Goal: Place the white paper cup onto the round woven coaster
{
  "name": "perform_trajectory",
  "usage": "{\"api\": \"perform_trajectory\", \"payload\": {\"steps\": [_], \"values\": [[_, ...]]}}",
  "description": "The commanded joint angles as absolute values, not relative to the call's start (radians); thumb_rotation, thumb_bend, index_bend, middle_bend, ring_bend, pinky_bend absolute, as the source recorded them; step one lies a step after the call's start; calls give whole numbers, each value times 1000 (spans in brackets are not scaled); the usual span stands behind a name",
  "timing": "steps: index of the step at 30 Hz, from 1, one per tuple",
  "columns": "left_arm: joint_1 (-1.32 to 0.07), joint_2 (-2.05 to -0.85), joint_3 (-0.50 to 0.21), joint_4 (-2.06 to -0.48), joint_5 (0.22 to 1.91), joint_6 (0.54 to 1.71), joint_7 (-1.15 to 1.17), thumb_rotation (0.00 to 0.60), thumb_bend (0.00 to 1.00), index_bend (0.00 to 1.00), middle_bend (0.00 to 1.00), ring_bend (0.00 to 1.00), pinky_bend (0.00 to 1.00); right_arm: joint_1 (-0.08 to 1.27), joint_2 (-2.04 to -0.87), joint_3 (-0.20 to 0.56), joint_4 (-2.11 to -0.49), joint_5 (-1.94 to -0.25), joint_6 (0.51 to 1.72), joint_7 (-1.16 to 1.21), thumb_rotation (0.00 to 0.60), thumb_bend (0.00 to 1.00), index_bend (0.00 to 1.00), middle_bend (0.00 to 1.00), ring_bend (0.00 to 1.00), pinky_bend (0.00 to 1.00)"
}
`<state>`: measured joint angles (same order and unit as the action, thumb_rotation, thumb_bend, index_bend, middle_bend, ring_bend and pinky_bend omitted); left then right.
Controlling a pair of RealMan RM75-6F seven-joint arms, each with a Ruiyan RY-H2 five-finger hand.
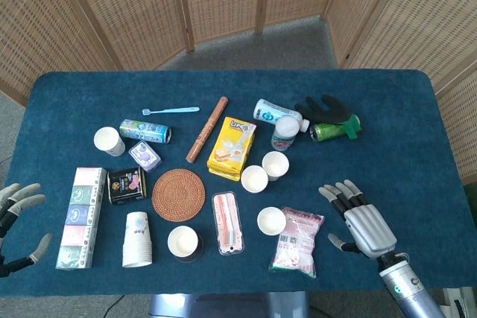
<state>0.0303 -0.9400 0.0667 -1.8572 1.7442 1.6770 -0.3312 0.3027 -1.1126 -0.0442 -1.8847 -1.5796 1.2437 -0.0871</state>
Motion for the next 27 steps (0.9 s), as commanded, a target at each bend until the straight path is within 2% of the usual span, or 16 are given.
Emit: {"api": "perform_trajectory", "payload": {"steps": [1,11,17,27], "values": [[27,-945,65,-1857,1739,1670,-331,501,419,213,169,47,0,301,-1111,-43,-1885,-1584,1242,-67,600,320,61,0,0,0],[19,-931,61,-1878,1745,1665,-315,499,419,213,171,47,0,367,-1072,-86,-1924,-1735,1170,175,600,321,1,0,0,0],[12,-931,58,-1883,1735,1653,-311,500,419,213,170,47,0,423,-1122,-65,-1936,-1734,1089,117,600,320,0,0,0,0],[3,-941,46,-1858,1696,1633,-327,503,418,213,170,47,0,508,-1228,3,-1936,-1611,958,-14,600,319,0,0,0,0]]}}
